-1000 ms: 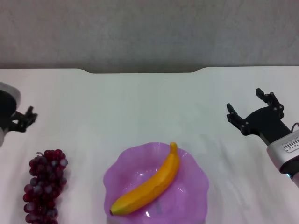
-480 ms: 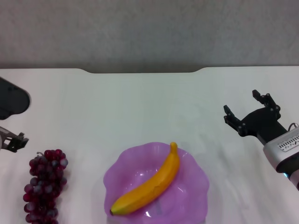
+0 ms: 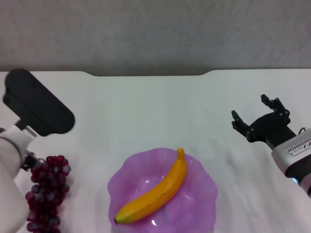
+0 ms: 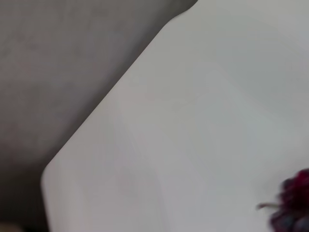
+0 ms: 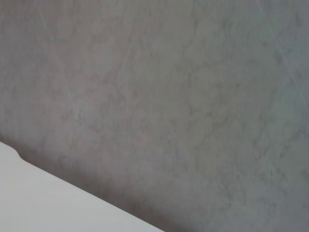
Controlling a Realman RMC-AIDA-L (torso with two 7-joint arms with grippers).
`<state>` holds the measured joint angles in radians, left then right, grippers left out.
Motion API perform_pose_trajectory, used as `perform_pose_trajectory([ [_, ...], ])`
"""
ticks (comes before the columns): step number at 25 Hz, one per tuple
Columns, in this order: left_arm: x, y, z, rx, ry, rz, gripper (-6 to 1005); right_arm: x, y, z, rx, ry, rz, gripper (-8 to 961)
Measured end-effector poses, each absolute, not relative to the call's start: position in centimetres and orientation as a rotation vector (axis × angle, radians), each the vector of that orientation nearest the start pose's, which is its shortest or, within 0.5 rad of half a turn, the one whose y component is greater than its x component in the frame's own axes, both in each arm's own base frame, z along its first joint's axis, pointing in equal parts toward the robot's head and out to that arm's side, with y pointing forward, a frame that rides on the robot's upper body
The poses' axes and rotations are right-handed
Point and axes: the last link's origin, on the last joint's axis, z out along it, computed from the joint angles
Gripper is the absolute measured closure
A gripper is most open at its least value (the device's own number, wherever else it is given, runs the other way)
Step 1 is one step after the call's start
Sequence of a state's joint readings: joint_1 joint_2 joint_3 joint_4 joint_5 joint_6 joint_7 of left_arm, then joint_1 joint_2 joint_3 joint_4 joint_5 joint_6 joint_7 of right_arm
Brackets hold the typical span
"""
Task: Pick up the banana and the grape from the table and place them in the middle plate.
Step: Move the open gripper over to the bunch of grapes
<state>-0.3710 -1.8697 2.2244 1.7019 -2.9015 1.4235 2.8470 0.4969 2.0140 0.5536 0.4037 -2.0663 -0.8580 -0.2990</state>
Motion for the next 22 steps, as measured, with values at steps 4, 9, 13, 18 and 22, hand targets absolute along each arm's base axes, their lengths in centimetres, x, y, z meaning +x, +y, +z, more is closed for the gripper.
perform_pose_trajectory([
  [4, -20.9, 31.3, 0.5, -1.869, -0.538, 0.671, 171, 29.4, 35.3, -6.4, -1.905, 0.309, 0.367, 73],
  [9, -22.4, 31.3, 1.1, -1.844, -0.655, 0.568, 171, 29.4, 35.3, -6.3, -1.904, 0.31, 0.366, 74],
  [13, -23.9, 31.1, 2.3, -1.789, -0.761, 0.499, 172, 29.5, 35.3, -6.3, -1.905, 0.31, 0.363, 74],
  [18, -26.0, 30.5, 3.7, -1.688, -0.916, 0.414, 183, 29.4, 35.5, -6.4, -1.911, 0.31, 0.358, 73],
  [22, -26.9, 30.4, 3.9, -1.621, -1.017, 0.374, 191, 29.0, 35.7, -6.5, -1.915, 0.306, 0.365, 73],
])
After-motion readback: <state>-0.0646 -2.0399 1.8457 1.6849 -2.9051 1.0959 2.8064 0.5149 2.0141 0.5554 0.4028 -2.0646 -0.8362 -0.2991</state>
